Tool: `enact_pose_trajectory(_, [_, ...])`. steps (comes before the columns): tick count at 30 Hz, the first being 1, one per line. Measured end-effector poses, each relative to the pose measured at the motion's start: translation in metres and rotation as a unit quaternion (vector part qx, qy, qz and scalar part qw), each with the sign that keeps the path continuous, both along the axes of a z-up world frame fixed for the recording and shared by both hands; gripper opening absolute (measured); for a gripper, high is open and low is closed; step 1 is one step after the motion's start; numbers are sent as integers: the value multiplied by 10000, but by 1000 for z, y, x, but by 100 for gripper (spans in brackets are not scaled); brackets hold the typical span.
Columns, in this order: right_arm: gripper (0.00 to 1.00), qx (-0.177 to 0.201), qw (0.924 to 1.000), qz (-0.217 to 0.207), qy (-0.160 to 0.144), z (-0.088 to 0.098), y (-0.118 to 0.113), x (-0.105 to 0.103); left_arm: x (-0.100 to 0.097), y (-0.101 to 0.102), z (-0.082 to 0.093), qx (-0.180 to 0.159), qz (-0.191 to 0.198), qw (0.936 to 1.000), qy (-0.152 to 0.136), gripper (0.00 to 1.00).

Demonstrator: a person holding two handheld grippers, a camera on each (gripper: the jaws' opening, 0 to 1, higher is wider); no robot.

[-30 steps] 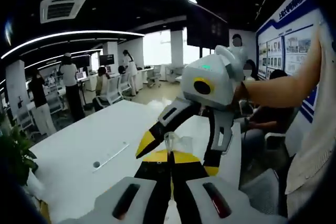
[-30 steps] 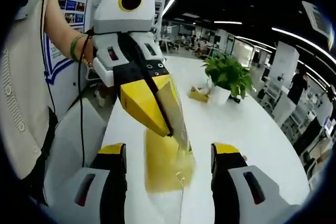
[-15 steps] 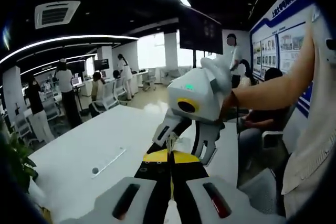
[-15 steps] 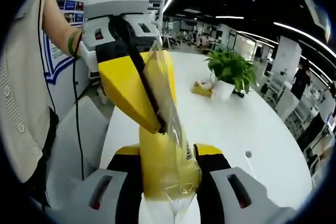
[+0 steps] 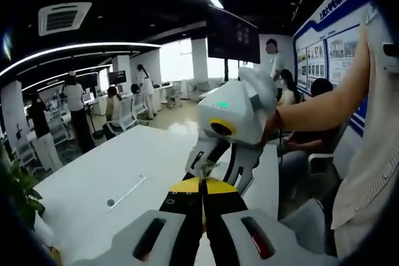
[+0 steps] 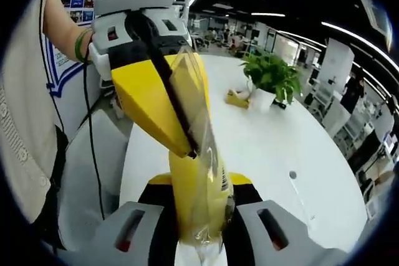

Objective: Compare the silicone blocks by pressing each to a similar depth, holding the contact briefly, and releasing to observe deformation and rebound differences across the visible hardness samples.

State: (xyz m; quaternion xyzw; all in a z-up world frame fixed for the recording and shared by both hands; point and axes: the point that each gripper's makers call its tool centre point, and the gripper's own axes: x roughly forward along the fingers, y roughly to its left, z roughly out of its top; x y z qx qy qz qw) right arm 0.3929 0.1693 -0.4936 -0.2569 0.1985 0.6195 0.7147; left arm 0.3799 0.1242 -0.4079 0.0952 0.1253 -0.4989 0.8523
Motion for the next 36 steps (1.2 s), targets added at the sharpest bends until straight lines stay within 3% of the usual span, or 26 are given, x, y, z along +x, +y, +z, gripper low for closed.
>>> enact_pose_trajectory(2, [15, -9, 10000, 2, 56, 0, -1, -2, -1, 0, 0, 5, -15, 10000, 7, 0])
enact_pose_trajectory(5, [14, -36, 10000, 54, -20, -2, -2, -2, -3, 0, -1, 57, -45, 10000, -20, 0])
enact_pose_trajectory(6, [14, -27, 9998, 88, -180, -1, -3, -1, -2, 2, -1, 57, -48, 10000, -24, 0])
enact_pose_trajectory(11, [13, -62, 9997, 85, -204, -2, -4, -2, -1, 4, -2, 91, -71, 9999, -65, 0])
enact_pose_trajectory(36, [15, -91, 9998, 135, -143, -5, -5, -7, -5, 3, -5, 265, -137, 9993, -229, 0])
